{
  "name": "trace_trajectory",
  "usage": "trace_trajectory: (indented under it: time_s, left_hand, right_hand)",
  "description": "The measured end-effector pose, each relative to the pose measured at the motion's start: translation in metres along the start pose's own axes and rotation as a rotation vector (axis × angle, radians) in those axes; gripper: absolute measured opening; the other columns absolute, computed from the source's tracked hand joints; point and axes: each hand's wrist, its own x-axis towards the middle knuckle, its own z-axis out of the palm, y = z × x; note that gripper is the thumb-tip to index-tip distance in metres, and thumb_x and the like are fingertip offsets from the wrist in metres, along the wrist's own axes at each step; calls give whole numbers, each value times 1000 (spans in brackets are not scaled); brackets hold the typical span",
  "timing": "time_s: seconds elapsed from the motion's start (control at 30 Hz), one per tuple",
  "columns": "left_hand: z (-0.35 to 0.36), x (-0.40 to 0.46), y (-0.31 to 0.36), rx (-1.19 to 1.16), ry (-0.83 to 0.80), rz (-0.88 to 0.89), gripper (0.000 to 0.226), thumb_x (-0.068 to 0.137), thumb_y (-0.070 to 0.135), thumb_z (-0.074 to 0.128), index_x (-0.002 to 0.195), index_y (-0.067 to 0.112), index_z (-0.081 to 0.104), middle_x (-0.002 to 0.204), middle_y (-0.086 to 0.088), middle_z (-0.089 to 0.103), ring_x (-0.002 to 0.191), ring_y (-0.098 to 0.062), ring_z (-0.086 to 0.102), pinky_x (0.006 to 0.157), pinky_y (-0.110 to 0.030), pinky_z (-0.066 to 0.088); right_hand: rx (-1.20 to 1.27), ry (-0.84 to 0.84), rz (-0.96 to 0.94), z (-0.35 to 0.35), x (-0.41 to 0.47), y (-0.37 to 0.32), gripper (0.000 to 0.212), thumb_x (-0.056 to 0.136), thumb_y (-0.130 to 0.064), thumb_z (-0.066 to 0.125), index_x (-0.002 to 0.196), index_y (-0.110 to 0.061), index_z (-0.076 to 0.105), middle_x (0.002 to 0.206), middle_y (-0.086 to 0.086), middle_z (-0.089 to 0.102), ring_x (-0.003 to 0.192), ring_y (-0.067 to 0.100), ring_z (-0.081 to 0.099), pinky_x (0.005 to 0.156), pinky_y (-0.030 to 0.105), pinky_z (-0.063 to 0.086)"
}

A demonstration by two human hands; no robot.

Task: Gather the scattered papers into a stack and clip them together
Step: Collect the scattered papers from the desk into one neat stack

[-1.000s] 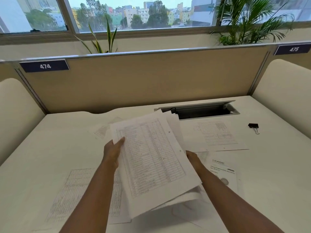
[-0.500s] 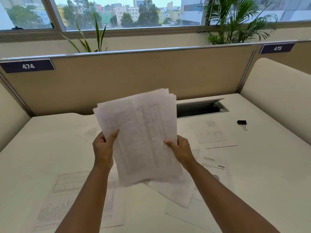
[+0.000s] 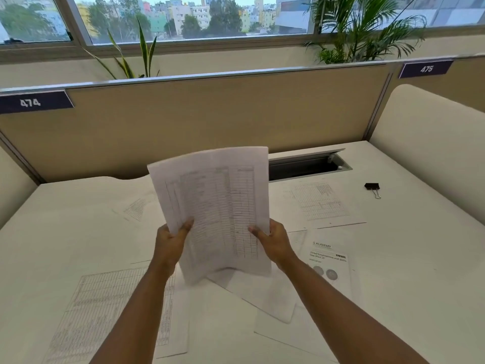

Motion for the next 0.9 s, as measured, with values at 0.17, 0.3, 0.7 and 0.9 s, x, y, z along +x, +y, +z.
trace_trajectory:
  time_s: [0.17, 0.3, 0.7, 0.9]
  left_hand:
    - [-17, 14, -16, -50, 12, -87, 33, 89, 15, 56, 120, 3, 54, 95, -2, 64, 93, -26, 61, 81, -35, 49]
    - [-32, 17, -46, -65, -2, -270, 44, 89, 14, 57, 129, 0, 49, 111, -10, 59, 103, -26, 56, 93, -38, 43]
    - [-29, 22, -84, -65, -57, -569, 34, 85, 10, 61, 118, 0, 57, 102, -13, 66, 98, -31, 61, 99, -45, 44]
    - [-21, 25, -89, 7, -118, -638, 27, 86, 7, 60, 112, 0, 58, 96, -15, 66, 82, -28, 62, 89, -48, 47]
  right_hand:
    - [16, -62, 69, -7, 16, 5, 31, 92, -37, 50, 108, -16, 66, 108, 6, 70, 97, 18, 65, 81, 26, 52]
    - [-248, 78, 196, -20, 33, 26, 37, 85, -36, 63, 115, -15, 60, 110, 8, 69, 96, 21, 64, 80, 31, 49]
    - [-1111, -88, 242, -38, 67, 60, 87, 83, -51, 57, 148, -14, 12, 158, 9, 11, 146, 27, 10, 116, 43, 18]
    - [-1113, -92, 260, -34, 62, 70, 85, 85, -55, 49, 148, -12, 12, 157, 8, 14, 145, 27, 13, 116, 47, 18]
